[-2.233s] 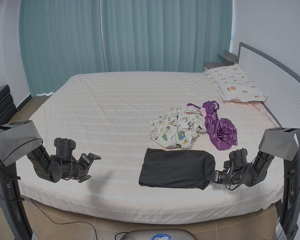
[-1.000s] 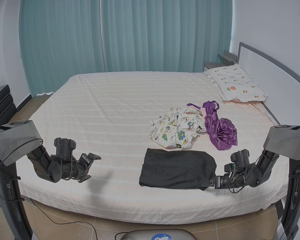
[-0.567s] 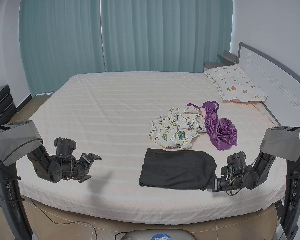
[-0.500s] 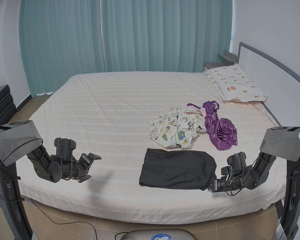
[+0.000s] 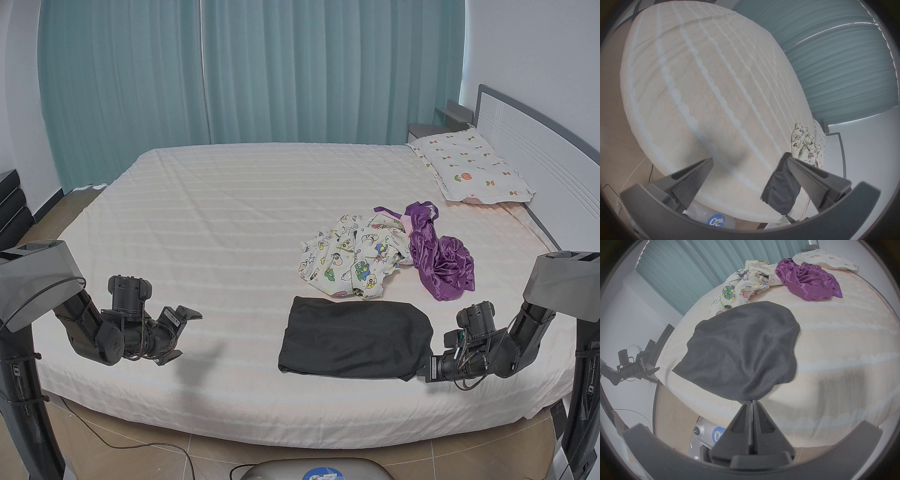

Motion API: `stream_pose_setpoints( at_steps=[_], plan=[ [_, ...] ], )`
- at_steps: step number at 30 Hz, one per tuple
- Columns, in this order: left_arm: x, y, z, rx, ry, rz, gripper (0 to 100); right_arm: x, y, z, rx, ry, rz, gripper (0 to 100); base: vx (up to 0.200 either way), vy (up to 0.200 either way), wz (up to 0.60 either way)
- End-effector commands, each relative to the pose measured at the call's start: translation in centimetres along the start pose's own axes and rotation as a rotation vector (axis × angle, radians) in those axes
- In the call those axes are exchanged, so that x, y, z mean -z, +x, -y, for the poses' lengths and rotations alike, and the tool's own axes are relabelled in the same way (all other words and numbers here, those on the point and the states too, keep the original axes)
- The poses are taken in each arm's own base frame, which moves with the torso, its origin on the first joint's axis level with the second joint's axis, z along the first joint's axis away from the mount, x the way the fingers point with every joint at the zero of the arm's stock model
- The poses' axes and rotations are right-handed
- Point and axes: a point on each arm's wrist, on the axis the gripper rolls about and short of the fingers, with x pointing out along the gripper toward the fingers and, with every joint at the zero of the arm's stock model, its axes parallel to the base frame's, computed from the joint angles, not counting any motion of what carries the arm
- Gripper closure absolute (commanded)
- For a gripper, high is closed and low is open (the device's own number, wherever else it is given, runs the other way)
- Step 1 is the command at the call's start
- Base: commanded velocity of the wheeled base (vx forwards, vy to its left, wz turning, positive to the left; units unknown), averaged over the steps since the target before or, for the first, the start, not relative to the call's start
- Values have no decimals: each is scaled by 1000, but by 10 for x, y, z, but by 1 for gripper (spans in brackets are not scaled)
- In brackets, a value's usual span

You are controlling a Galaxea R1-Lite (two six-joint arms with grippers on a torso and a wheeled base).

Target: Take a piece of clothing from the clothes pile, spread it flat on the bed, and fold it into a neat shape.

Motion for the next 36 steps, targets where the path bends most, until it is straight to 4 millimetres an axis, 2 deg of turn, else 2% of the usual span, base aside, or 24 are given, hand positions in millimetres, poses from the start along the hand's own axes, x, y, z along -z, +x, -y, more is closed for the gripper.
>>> stream_pose_setpoints(
  at_steps=[1, 7, 12, 13, 36],
  plan=[
    [0, 0, 0, -1, 0, 1, 0, 2, 4, -3, -9, -2, -9, 0, 0, 0, 0],
    [0, 0, 0, -1, 0, 1, 0, 0, 13, -7, -22, -8, -1, 0, 0, 0, 0],
    [0, 0, 0, -1, 0, 1, 0, -5, 22, -10, -34, 51, 32, 0, 0, 0, 0],
    [0, 0, 0, -1, 0, 1, 0, -5, 22, -11, -35, 58, 33, 100, 0, 0, 0],
    [0, 0, 0, -1, 0, 1, 0, 4, 6, -3, 0, 28, 8, 100, 0, 0, 0]
  ],
)
